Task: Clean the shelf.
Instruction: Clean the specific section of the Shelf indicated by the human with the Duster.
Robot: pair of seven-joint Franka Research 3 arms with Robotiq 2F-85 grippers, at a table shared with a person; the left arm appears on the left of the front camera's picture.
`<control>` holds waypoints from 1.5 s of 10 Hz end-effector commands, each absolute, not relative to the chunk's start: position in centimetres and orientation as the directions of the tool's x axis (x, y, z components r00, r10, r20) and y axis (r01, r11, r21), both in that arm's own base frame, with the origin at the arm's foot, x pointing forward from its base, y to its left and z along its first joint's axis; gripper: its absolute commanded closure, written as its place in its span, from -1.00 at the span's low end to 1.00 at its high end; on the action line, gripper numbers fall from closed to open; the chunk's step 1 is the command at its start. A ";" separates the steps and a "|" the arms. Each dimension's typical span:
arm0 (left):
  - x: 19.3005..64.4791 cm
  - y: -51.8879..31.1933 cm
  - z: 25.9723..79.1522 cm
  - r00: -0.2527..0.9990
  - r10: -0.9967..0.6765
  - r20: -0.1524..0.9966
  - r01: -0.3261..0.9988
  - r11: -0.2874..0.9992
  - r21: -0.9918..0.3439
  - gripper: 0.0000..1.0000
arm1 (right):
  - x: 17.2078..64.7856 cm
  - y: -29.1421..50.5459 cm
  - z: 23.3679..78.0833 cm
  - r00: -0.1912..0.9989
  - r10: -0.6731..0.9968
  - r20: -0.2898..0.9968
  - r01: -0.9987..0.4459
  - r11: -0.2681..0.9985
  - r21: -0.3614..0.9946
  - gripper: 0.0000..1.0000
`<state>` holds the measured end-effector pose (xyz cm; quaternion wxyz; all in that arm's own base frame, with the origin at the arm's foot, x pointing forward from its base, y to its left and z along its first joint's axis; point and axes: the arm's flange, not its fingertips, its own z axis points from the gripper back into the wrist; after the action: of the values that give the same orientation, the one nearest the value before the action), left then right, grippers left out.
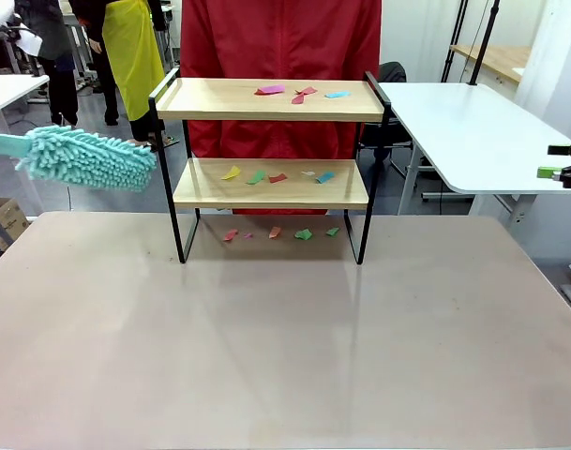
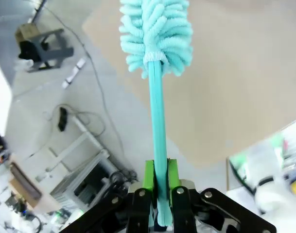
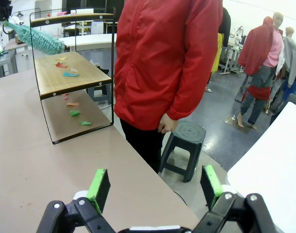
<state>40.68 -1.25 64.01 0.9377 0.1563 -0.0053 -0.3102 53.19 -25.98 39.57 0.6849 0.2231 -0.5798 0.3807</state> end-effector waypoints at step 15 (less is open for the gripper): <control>34.9 -3.0 64.1 0.036 -0.945 -0.324 0.994 0.068 -0.087 0.74 | 53.3 -25.8 40.1 0.058 0.265 0.963 -0.778 0.616 -0.122 -1.00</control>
<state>35.29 -3.28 63.72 0.7141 0.0793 0.1545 -0.6781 53.19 -25.98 39.57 0.6849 0.2232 -0.5798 0.3807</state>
